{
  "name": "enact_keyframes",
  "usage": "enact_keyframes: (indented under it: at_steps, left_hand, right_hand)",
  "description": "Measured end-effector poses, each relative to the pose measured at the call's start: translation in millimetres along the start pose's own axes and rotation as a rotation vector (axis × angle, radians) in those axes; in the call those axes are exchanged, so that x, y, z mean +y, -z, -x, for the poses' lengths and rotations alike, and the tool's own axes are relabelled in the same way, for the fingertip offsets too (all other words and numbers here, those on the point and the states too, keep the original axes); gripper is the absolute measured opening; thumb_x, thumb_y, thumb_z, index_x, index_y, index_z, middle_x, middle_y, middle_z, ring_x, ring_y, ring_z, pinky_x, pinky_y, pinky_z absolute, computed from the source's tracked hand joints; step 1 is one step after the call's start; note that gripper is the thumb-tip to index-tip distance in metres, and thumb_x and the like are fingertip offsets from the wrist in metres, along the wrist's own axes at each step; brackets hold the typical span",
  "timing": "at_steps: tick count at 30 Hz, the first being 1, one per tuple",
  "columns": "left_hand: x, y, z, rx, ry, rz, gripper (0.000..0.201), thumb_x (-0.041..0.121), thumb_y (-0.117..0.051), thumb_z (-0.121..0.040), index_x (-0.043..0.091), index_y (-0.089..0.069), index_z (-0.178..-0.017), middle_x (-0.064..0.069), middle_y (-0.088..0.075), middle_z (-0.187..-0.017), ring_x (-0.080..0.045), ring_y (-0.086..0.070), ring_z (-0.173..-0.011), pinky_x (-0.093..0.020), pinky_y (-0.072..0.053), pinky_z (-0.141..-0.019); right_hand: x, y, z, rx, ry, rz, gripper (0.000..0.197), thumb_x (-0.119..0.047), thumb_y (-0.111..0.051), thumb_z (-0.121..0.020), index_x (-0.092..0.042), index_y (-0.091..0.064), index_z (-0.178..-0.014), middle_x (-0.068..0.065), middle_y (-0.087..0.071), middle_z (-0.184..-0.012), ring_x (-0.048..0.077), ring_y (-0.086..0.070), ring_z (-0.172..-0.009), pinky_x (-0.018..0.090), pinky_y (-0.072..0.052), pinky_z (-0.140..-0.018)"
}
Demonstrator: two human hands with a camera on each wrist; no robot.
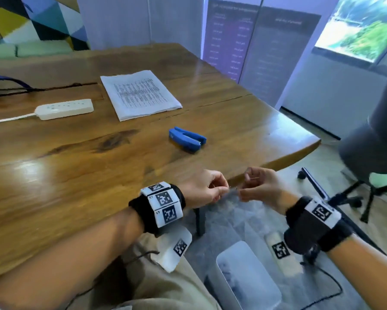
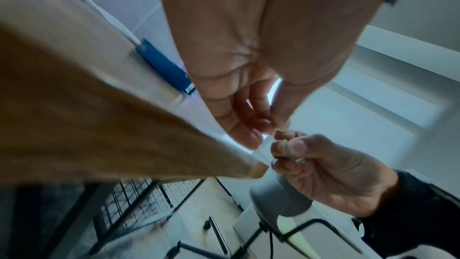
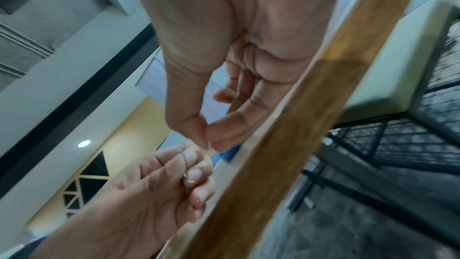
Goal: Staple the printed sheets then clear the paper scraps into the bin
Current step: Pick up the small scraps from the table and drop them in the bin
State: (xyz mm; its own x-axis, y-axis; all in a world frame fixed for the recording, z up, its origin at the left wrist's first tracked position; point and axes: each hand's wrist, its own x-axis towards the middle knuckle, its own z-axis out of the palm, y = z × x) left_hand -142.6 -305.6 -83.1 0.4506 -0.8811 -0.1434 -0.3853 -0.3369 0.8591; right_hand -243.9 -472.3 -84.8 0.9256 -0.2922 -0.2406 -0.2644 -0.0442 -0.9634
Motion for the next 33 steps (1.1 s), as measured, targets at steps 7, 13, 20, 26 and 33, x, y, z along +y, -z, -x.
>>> enact_keyframes:
  at_steps: [7,13,20,26,33]
  left_hand:
    - [-14,-100,-53,-0.208,0.081,-0.150,0.021,0.016,-0.055,-0.093,-0.001,-0.062,-0.102,-0.020,-0.068,-0.092,-0.017,-0.053,-0.071,-0.027,-0.043,-0.070]
    - [-48,-179,-82,-0.306,0.300,-0.144,0.020,0.017,-0.059,-0.090,0.002,-0.069,-0.098,-0.018,-0.072,-0.098,-0.028,-0.067,-0.086,-0.024,-0.044,-0.071]
    - [-78,-230,-93,-0.317,0.448,-0.136,0.014,0.014,-0.065,-0.085,0.003,-0.071,-0.092,-0.015,-0.073,-0.098,-0.023,-0.064,-0.077,-0.025,-0.048,-0.074]
    - [-100,-245,-98,-0.264,0.521,-0.141,0.012,0.005,-0.064,-0.082,0.008,-0.070,-0.072,-0.006,-0.067,-0.067,-0.017,-0.058,-0.064,-0.020,-0.045,-0.068]
    - [-108,-252,-99,-0.277,0.518,-0.175,0.012,0.006,-0.067,-0.081,0.006,-0.074,-0.090,-0.011,-0.075,-0.096,-0.013,-0.061,-0.064,-0.017,-0.042,-0.068]
  right_hand:
    - [119,53,34,0.198,-0.227,0.057,0.038,0.025,-0.065,-0.067,-0.008,-0.045,-0.065,0.016,-0.062,-0.060,0.017,-0.056,-0.044,0.024,-0.050,-0.046]
    - [229,72,38,0.356,-0.443,0.063,0.042,0.028,-0.061,-0.066,-0.009,-0.043,-0.058,0.010,-0.053,-0.049,0.015,-0.052,-0.037,0.030,-0.047,-0.054]
    - [286,64,38,0.386,-0.629,0.155,0.035,0.018,-0.068,-0.068,-0.009,-0.048,-0.058,0.008,-0.055,-0.054,0.019,-0.056,-0.048,0.034,-0.056,-0.055]
    - [310,63,44,0.438,-0.669,0.222,0.029,0.008,-0.071,-0.069,-0.013,-0.058,-0.054,0.005,-0.061,-0.055,0.018,-0.061,-0.051,0.038,-0.060,-0.067]
    - [312,62,50,0.464,-0.685,0.295,0.030,0.004,-0.075,-0.065,-0.017,-0.059,-0.051,0.011,-0.068,-0.065,0.012,-0.061,-0.049,0.024,-0.057,-0.058]
